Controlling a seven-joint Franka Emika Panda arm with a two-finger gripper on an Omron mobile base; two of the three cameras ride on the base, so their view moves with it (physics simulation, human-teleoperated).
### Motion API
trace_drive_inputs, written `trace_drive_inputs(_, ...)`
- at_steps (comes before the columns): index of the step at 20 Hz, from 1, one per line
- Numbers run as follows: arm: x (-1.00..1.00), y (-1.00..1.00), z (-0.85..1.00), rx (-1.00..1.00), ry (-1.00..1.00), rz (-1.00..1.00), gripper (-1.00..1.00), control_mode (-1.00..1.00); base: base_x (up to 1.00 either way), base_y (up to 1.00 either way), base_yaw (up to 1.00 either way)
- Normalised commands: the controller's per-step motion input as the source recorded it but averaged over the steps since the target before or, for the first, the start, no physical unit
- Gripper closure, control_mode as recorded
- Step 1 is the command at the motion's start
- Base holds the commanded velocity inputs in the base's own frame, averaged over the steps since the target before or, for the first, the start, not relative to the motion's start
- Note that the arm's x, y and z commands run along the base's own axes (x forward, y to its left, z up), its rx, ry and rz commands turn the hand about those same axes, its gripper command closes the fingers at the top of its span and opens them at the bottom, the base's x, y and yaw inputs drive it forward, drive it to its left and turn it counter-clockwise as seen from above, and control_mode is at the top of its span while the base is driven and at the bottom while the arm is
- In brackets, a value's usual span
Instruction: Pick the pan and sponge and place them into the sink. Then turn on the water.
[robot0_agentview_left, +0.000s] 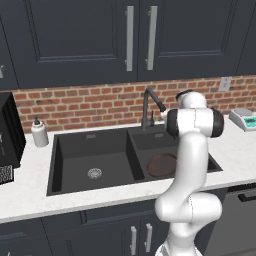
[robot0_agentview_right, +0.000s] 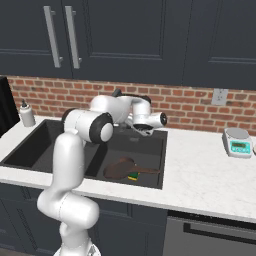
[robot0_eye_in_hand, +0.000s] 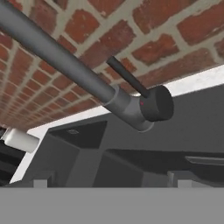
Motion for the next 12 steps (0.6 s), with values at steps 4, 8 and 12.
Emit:
trace_drive_inputs(4,0.26,0.00,-0.04,0.00,0.00,0.00,-1.00,-1.00,0.00,0.00,0.00)
trace_drive_inputs(8,0.21,0.02,-0.08,0.00,0.00,0.00,-1.00,-1.00,0.00,0.00,0.00)
trace_drive_inputs(12,0.13,0.11,-0.12,0.00,0.00,0.00,-1.00,-1.00,0.00,0.00,0.00)
